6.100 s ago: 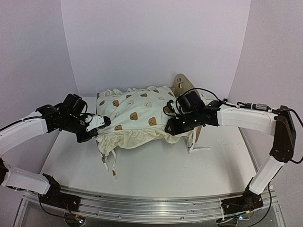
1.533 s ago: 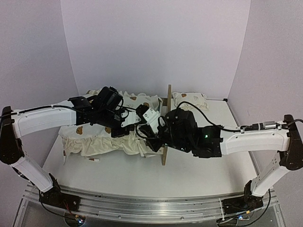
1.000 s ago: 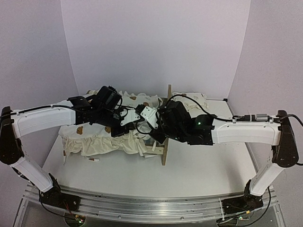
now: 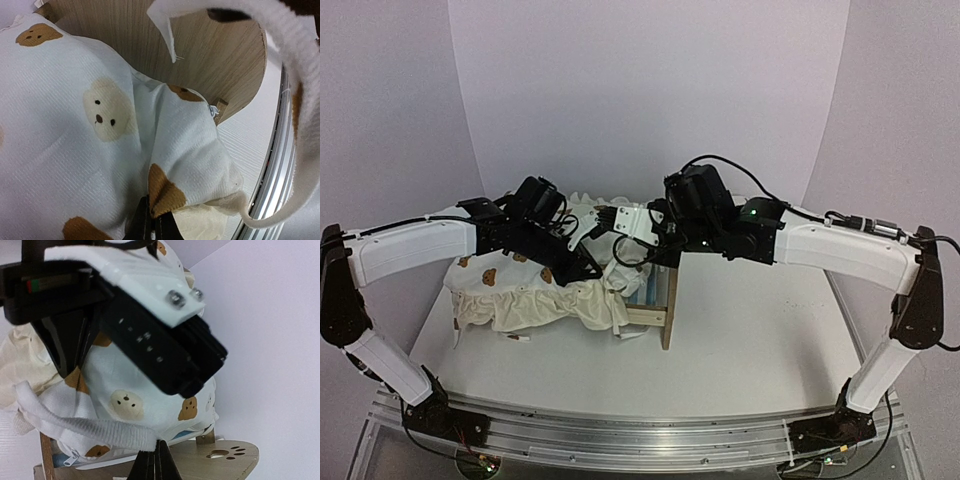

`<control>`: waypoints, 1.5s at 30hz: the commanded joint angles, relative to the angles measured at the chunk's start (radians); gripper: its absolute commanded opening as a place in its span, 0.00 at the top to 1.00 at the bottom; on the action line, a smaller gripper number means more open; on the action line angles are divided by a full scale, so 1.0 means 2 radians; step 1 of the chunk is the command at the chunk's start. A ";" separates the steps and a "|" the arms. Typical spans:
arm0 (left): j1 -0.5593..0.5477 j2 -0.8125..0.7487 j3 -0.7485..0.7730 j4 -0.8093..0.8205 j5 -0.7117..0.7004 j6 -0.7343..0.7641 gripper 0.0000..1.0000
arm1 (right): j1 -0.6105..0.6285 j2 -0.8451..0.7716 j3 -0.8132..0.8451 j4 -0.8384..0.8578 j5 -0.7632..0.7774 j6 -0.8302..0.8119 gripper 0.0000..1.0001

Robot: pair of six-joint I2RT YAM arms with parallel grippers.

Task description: Set up the pet bed

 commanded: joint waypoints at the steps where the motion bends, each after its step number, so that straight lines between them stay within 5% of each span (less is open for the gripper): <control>1: 0.006 0.003 0.007 0.007 0.009 -0.012 0.99 | -0.003 0.012 0.006 -0.045 -0.006 -0.026 1.00; 16: 0.007 0.009 0.000 0.018 0.016 0.003 0.99 | -0.023 0.045 -0.033 -0.119 -0.047 0.028 0.99; 31: 0.007 0.028 0.019 0.026 0.024 0.012 1.00 | -0.023 -0.049 -0.049 -0.135 -0.115 0.208 0.49; 45: 0.006 0.068 0.088 0.021 0.046 -0.020 1.00 | -0.025 -0.118 -0.080 -0.140 -0.052 0.370 0.40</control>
